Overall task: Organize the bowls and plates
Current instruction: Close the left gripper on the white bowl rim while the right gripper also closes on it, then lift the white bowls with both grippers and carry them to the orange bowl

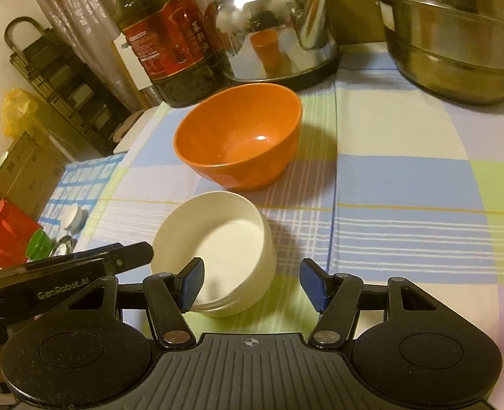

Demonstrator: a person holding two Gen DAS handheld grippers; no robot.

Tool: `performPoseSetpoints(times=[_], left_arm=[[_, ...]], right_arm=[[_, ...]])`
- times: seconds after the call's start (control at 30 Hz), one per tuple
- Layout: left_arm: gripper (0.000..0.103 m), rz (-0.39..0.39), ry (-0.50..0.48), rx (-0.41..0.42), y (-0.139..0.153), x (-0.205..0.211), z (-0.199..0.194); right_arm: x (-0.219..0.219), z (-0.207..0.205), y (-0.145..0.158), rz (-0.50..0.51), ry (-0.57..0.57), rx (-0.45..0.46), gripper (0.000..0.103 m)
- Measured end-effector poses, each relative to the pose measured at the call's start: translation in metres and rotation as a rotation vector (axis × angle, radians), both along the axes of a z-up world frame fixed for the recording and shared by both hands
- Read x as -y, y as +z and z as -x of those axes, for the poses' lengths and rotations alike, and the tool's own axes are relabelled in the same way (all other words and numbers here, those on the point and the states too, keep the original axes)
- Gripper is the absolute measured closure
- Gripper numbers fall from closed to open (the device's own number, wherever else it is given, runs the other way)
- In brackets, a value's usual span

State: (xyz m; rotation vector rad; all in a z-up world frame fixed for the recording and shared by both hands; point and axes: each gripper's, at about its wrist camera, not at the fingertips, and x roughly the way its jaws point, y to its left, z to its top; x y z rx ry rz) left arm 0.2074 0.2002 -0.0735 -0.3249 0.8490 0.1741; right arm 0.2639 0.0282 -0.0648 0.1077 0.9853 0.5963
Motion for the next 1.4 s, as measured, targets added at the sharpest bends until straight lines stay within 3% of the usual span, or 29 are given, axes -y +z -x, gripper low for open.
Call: performPoseSetpoints(times=[0.07,0.3,0.53,1.0,1.4], left_arm=[[0.067,-0.002,-0.01,0.003,-0.001,0.0,-0.003],[0.067,0.015,-0.025,-0.009,-0.007,-0.007,-0.014],[0.068,0.043,-0.038,-0.039,-0.018,-0.009,-0.02],[0.082,0.048,-0.041,-0.067,-0.029,-0.007,-0.03],[0.088,0.039,-0.032,-0.078,-0.031,-0.005,-0.03]], right_arm=[[-0.001,-0.002,-0.002,0.002,0.001,0.002,0.041],[-0.008,-0.012,-0.009,0.008,-0.004,-0.008,0.056],[-0.019,-0.017,-0.017,0.033,0.02,-0.018,0.063],[-0.02,-0.024,-0.026,0.051,0.009,-0.04,0.079],[-0.022,-0.029,-0.031,0.035,0.004,-0.069,0.086]])
